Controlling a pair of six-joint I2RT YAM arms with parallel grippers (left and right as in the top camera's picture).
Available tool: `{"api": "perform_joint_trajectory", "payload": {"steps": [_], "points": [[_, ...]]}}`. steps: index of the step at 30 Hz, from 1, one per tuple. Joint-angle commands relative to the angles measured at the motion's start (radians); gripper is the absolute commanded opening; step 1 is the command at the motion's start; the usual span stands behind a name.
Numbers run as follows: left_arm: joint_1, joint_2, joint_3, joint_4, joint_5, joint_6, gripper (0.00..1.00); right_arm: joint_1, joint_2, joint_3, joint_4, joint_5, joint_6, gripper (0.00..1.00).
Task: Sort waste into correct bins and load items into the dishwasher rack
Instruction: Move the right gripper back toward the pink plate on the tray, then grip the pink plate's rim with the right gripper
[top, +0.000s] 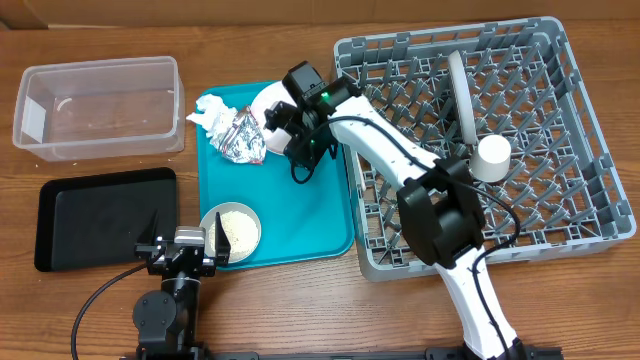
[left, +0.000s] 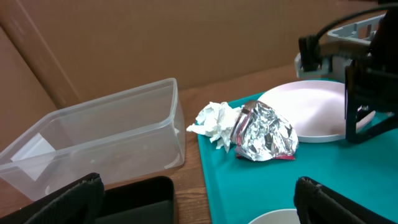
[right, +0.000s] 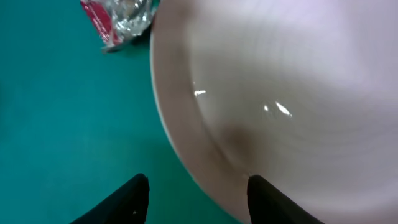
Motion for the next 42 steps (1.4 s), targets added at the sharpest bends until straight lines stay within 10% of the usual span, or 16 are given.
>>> {"api": "perform_joint_trajectory", "payload": {"steps": [1,17,26,42], "points": [[0.01,-0.004,-0.002,0.0,0.004,0.008,1.0,0.001,0.006,0.007,0.013,0.031,-0.124,0.53],[0.01,-0.004,-0.002,0.0,0.004,0.008,1.0,0.008,0.064,0.005,0.028,0.095,-0.2,0.46],[0.01,-0.004,-0.002,0.0,0.004,0.008,1.0,0.026,0.064,0.009,0.031,0.209,-0.225,0.04],[0.01,-0.004,-0.002,0.0,0.004,0.008,1.0,0.1,0.023,0.076,-0.025,0.413,-0.252,0.04]]}}
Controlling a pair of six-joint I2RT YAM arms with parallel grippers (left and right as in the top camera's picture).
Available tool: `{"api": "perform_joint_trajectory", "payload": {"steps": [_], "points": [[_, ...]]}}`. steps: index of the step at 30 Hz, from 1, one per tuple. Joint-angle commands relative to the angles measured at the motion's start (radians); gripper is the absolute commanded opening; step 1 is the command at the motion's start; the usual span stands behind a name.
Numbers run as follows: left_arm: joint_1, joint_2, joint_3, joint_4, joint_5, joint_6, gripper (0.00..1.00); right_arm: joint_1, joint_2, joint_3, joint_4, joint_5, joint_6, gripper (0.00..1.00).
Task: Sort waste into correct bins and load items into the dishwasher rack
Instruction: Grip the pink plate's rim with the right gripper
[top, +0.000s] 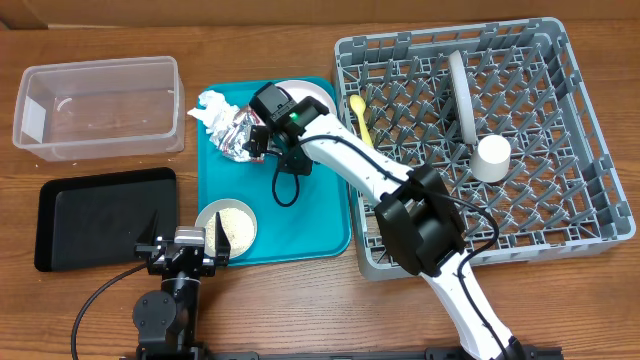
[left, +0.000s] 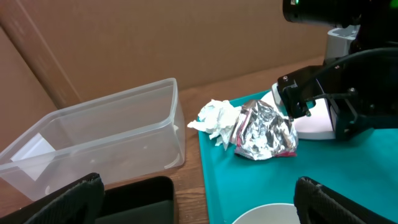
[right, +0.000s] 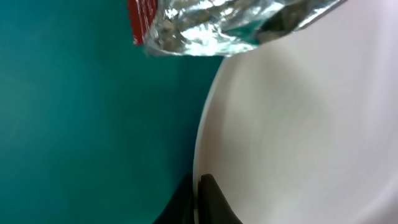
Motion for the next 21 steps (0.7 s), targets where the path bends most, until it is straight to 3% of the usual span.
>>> {"api": "perform_joint_trajectory", "payload": {"steps": [1,21], "points": [[0.01,-0.004,-0.002,0.0,0.004,0.008,1.0,-0.011,-0.028,0.033,-0.018,0.094,0.033,0.04],[0.01,-0.004,-0.002,0.0,0.004,0.008,1.0,0.002,-0.229,0.042,-0.025,0.093,0.033,0.04]]}}
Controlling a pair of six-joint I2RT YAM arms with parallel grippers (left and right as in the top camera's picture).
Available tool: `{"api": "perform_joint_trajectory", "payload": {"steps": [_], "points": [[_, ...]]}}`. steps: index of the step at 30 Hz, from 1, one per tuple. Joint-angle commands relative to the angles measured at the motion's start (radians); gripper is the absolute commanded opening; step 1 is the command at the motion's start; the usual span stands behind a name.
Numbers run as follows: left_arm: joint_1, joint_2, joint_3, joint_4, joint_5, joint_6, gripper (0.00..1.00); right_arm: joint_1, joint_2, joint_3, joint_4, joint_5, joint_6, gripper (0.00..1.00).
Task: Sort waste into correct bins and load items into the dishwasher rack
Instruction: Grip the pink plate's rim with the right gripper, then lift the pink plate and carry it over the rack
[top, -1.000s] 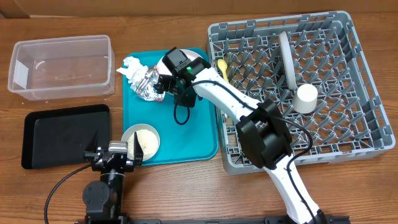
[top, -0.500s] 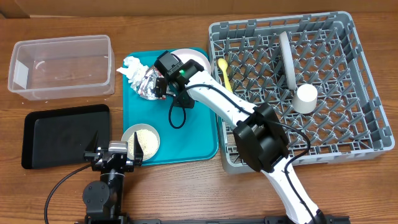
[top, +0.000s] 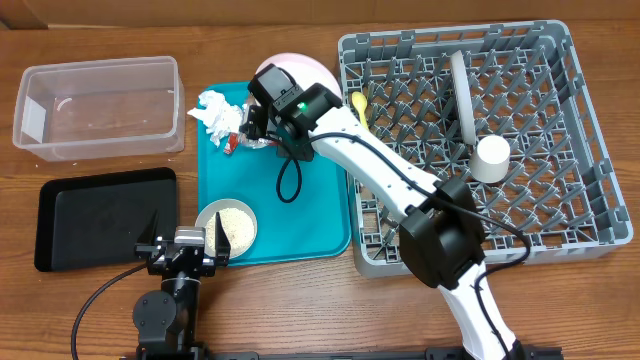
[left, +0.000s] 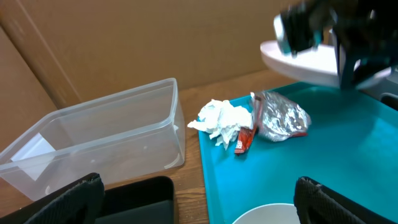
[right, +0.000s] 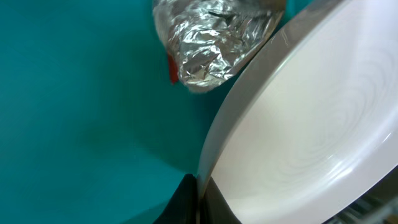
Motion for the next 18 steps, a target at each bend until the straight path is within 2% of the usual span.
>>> {"api": "perform_joint_trajectory", "payload": {"steps": [1,4,10,18], "points": [[0.01,-0.004,-0.002,0.0,0.004,0.008,1.0,0.0,-0.084,0.033,0.003,0.031,0.019,0.04],[0.01,-0.004,-0.002,0.0,0.004,0.008,1.0,0.007,-0.111,0.033,0.015,0.031,0.048,0.04],[0.01,-0.004,-0.002,0.0,0.004,0.008,1.0,0.019,-0.214,0.033,0.064,0.008,0.197,0.04],[0.01,-0.004,-0.002,0.0,0.004,0.008,1.0,-0.014,-0.424,0.033,-0.018,-0.278,0.259,0.04]]}}
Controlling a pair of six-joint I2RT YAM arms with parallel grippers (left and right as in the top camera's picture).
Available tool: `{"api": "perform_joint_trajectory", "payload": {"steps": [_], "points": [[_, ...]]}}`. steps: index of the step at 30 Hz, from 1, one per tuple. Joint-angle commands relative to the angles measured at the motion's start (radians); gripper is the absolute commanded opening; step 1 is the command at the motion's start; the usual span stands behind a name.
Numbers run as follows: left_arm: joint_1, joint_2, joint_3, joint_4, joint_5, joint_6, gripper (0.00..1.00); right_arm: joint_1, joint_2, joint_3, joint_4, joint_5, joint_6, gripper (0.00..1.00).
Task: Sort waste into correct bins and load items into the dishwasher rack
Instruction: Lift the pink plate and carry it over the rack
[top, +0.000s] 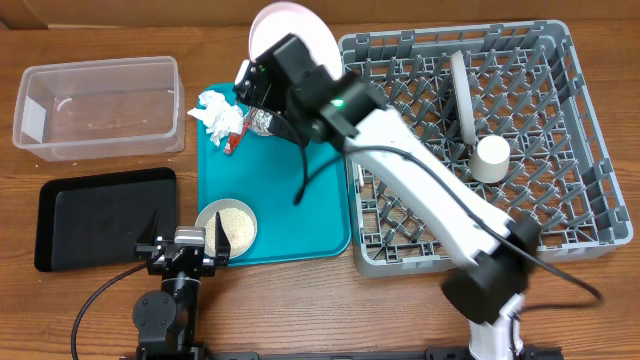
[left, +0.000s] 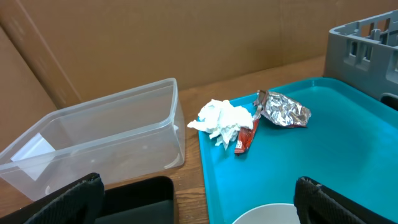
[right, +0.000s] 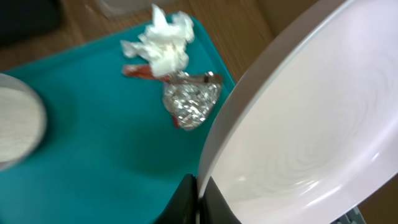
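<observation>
My right gripper (top: 268, 72) is shut on the rim of a pink plate (top: 291, 33), held tilted high above the teal tray's (top: 290, 200) far end; in the right wrist view the gripper (right: 198, 194) pinches the plate (right: 298, 118). On the tray lie a crumpled foil ball (left: 283, 112), a white tissue (left: 222, 119), a red packet (left: 245, 139) and a bowl of crumbs (top: 231, 228). The grey dishwasher rack (top: 560, 150) holds a plate and a white cup (top: 491, 157). My left gripper (left: 199, 199) rests open at the table's front.
A clear plastic bin (top: 100, 105) stands at the far left and a black tray (top: 100, 215) lies in front of it. The rack takes up the right half of the table. A brown cardboard wall runs behind.
The right gripper has risen higher with the pink plate, which has left the left wrist view. The foil, tissue and packet lie where they were.
The right gripper stood open at the plate's edge on the tray, beside the foil. Then it was shut on the rim. Then the plate was off the tray, with the foil shifted and a red packet uncovered. Now the plate is held higher.
</observation>
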Motion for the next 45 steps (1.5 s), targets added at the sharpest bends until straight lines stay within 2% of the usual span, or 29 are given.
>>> {"api": "perform_joint_trajectory", "payload": {"steps": [1,7,13,20,27,36,45], "points": [[0.01,-0.004,-0.002,0.0,0.005,0.008,1.0,-0.039,-0.148,0.033,-0.038,-0.194,0.044,0.04],[0.01,-0.004,-0.002,0.0,0.005,0.008,1.0,-0.195,-0.213,0.033,-0.199,-0.458,0.028,0.04],[0.01,-0.004,-0.002,0.0,0.005,0.008,1.0,-0.411,-0.197,0.031,-0.381,-0.736,-0.114,0.04],[0.01,-0.004,-0.002,0.0,0.005,0.008,1.0,-0.611,-0.192,0.027,-0.468,-0.801,-0.229,0.04],[0.01,-0.004,-0.002,0.0,0.005,0.008,1.0,-0.694,-0.191,-0.096,-0.456,-0.867,-0.331,0.04],[0.01,-0.004,-0.002,0.0,0.005,0.008,1.0,-0.748,-0.186,-0.304,-0.29,-0.866,-0.345,0.04],[0.01,-0.004,-0.002,0.0,0.005,0.008,1.0,-0.795,-0.184,-0.409,-0.204,-0.871,-0.385,0.04]]}}
